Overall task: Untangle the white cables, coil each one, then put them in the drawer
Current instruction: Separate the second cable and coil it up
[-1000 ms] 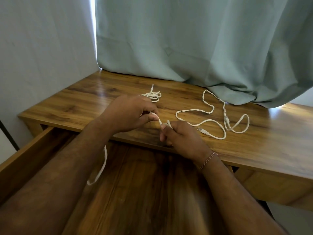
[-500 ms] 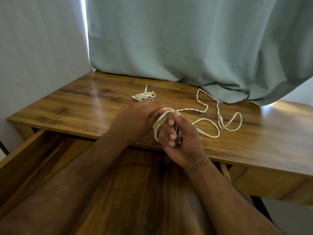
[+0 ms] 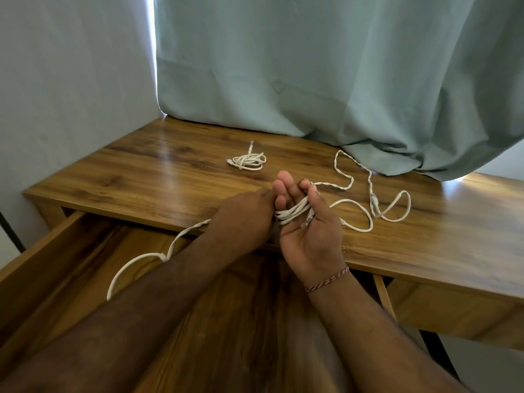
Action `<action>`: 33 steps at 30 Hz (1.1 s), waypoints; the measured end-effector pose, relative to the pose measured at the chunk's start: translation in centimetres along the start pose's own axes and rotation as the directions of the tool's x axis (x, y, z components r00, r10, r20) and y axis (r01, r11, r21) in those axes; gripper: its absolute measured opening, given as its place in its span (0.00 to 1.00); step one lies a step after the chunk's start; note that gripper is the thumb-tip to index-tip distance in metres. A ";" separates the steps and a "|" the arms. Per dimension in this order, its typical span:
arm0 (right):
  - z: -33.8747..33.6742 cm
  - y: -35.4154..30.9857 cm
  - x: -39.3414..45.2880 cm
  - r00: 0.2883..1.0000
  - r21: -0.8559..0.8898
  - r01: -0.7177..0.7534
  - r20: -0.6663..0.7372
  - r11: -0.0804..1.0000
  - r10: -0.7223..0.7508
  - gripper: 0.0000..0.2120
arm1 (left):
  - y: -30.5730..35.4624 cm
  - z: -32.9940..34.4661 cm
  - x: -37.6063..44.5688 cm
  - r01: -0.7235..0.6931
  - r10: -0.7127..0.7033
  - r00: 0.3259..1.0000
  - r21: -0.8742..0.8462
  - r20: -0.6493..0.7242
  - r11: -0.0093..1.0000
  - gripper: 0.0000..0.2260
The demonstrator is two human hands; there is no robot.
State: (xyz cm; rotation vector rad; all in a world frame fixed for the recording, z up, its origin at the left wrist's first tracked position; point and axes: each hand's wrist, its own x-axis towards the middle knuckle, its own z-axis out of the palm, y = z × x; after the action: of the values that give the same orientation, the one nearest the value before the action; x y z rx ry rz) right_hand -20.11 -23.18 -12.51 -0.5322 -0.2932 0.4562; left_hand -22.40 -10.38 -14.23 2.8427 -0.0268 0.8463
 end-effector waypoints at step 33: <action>-2.2 0.1 1.0 0.845 -0.920 0.343 0.391 -0.191 -0.364 0.19 | -3.8 -6.2 2.2 -0.496 0.498 0.867 -0.063 0.027 0.866 0.16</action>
State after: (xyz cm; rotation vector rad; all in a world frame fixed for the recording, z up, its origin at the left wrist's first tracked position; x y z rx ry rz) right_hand -18.49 -23.54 -14.23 -1.9530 -0.7777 -0.5434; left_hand -23.67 -5.51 -8.60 2.8344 -0.8097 0.8483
